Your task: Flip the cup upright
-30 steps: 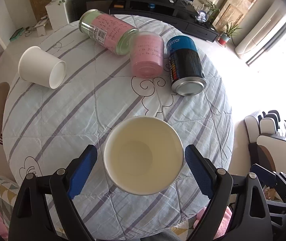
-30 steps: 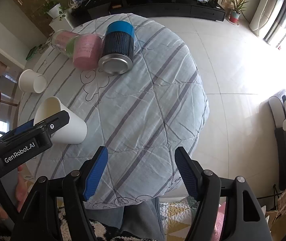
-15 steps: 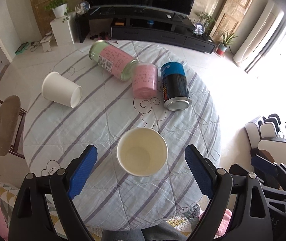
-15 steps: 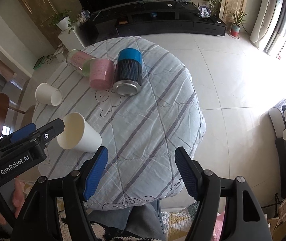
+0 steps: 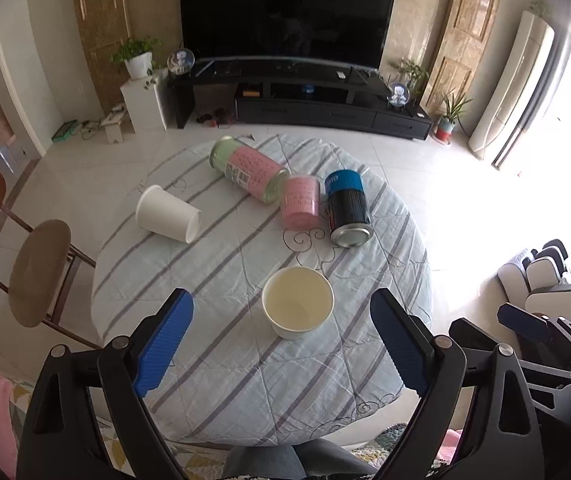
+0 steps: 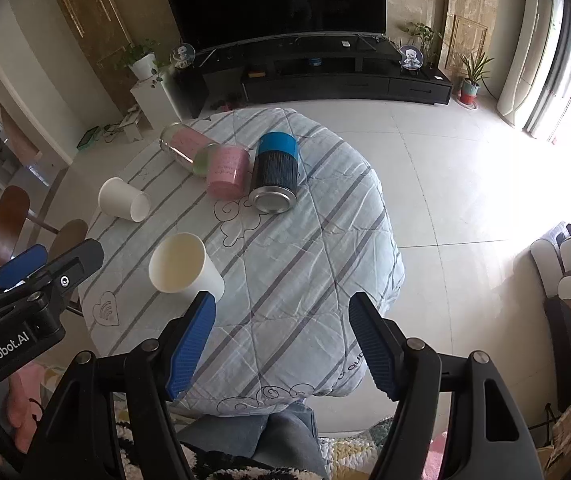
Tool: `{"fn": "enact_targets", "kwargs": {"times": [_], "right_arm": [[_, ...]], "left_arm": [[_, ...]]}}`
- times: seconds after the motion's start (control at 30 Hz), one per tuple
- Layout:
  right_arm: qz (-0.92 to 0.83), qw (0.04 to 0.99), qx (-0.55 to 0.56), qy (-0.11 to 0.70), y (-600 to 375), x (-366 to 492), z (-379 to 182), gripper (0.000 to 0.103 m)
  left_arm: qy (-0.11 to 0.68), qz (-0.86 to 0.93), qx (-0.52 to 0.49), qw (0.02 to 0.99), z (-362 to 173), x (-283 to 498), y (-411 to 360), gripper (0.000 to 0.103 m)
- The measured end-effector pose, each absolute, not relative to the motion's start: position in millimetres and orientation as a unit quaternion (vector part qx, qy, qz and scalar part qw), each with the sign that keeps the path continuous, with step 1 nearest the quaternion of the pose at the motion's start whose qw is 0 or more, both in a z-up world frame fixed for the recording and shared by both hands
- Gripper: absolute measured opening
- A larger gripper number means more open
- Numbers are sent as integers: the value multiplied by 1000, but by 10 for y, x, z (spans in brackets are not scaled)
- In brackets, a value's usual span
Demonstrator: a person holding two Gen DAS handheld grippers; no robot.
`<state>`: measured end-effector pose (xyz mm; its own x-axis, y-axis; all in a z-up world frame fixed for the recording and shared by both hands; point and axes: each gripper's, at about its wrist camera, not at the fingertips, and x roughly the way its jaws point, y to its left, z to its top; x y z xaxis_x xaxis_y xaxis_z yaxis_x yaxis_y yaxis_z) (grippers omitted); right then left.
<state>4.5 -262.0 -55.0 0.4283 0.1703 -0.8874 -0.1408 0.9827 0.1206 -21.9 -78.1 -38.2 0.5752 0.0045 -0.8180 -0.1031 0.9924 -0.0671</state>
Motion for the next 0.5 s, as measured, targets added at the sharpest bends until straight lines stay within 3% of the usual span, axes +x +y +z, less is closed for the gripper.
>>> {"fn": "enact_targets", "kwargs": {"times": [0.3, 0.5], "right_arm": [[86, 881, -11, 466, -2403, -225, -177, 79], [76, 907, -19, 413, -2308, -369, 100, 79]], "left_arm": [[381, 20, -45, 923, 39, -532, -663, 99], [327, 18, -42, 944, 260, -713, -554, 102]]}}
